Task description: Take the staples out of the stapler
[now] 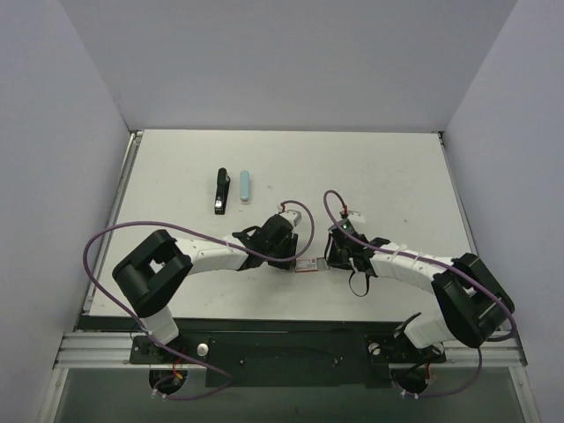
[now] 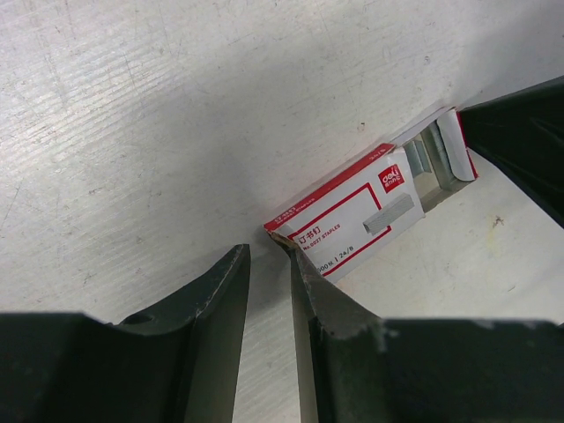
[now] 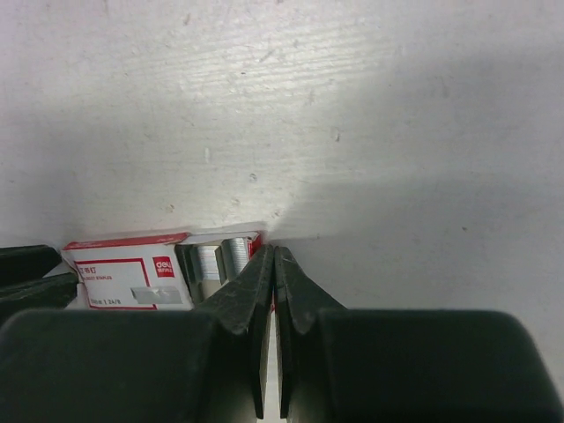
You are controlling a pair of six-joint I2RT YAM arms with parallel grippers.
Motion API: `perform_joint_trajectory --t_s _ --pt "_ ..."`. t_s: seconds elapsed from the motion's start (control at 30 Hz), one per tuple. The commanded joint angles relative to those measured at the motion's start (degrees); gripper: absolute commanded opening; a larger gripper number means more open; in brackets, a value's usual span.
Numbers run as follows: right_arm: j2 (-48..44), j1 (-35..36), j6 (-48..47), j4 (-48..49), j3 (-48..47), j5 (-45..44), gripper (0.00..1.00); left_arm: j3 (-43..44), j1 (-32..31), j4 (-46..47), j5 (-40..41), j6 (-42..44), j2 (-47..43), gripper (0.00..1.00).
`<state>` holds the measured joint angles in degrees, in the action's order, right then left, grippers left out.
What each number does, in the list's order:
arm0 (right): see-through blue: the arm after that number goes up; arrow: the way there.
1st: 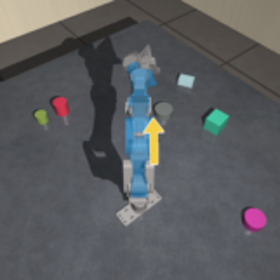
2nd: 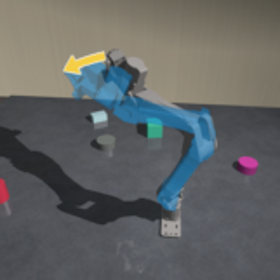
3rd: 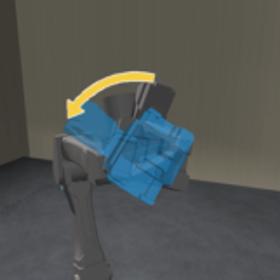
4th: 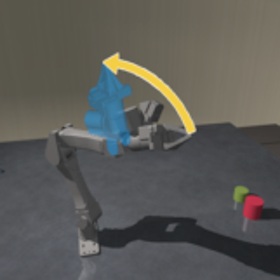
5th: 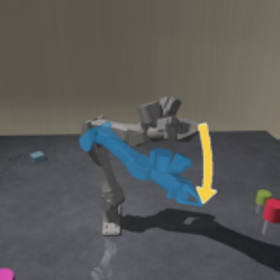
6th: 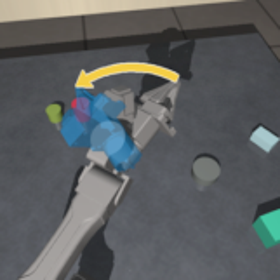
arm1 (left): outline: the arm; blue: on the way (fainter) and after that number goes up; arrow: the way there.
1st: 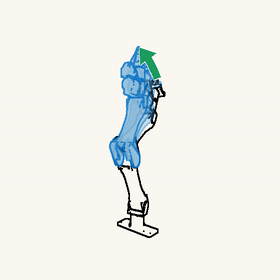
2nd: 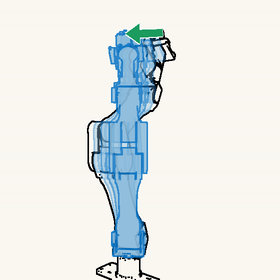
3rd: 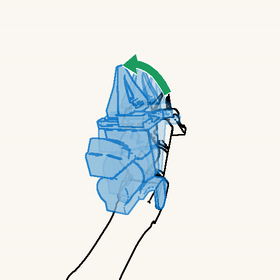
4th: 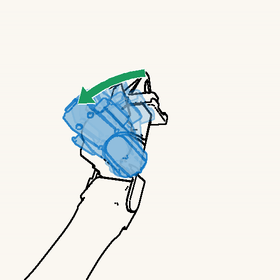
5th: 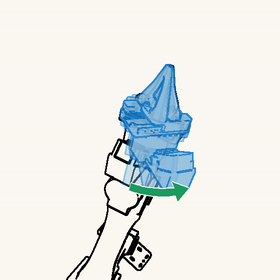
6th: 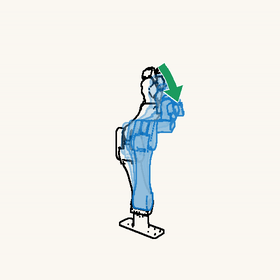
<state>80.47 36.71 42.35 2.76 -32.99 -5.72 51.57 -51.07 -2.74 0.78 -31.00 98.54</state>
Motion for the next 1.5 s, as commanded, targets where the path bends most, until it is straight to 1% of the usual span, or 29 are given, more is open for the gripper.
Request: perform_joint_trajectory --t_s 0.0,0.23,0.27,0.63,0.73,0.97,1.0,1.07,1.1,1.13,1.17,1.2,1.23,1.3,1.47 --pt "2.9 0.1 -0.7 0.6 0.4 3.4 0.0 -0.2 -0.5 -1.6 -0.8 -0.3 1.2 0.36" --pt "3.3 1.3 -2.2 0.9 -0.7 5.2 0.0 -0.2 -0.5 -1.3 -0.8 -0.3 1.6 0.36" --pt "3.5 1.5 -2.4 0.9 -0.8 7.1 0.0 -0.2 -0.5 -1.3 -0.8 -0.4 1.7 0.36" --pt "6.1 3.7 -5.3 3.5 -3.0 11.6 0.0 0.0 -0.6 -0.9 -0.8 -0.4 1.3 0.36" --pt "5.8 3.6 -5.3 3.0 -3.0 11.2 0.0 0.2 -0.5 -0.9 -0.8 -0.2 1.0 0.36" --pt "1.2 3.1 -5.4 -1.3 -2.8 5.9 0.01 0.0 -0.5 -1.8 -0.2 0.2 -1.2 0.36" --pt "0.5 3.1 -5.5 -2.2 -2.7 2.7 0.03 0.0 -0.5 -1.9 0.2 0.2 -2.0 0.37" --pt "-1.7 3.0 -5.6 -4.3 -2.7 0.3 0.11 -0.1 -0.4 -2.4 1.0 0.4 -3.2 0.41" --pt "-2.3 2.8 -5.8 -4.8 -2.6 -0.3 0.18 0.0 -0.4 -2.6 1.2 0.5 -3.5 0.44" --pt "-3.7 2.8 -5.8 -5.7 -2.6 -1.7 0.22 0.1 -0.5 -3.0 1.8 0.6 -4.4 0.45" --pt "-4.3 2.8 -5.9 -6.4 -2.6 -2.6 0.29 0.0 -0.4 -3.1 2.0 0.7 -5.2 0.48" --pt "-5.8 2.7 -6.0 -6.7 -2.5 -3.9 0.32 0.0 -0.4 -3.4 2.5 0.7 -5.6 0.5" --pt "-6.5 2.5 -6.4 -7.2 -2.5 -4.6 0.39 0.0 -0.3 -3.6 2.7 0.8 -6.4 0.52" --pt "-8.5 2.5 -7.0 -8.3 -2.9 -6.3 0.46 0.0 -0.3 -3.8 3.4 0.9 -7.6 0.56" --pt "-12.3 2.2 -8.9 -10.4 -4.4 -9.2 0.53 0.7 -0.4 -5.6 5.5 0.9 -10.2 0.66"
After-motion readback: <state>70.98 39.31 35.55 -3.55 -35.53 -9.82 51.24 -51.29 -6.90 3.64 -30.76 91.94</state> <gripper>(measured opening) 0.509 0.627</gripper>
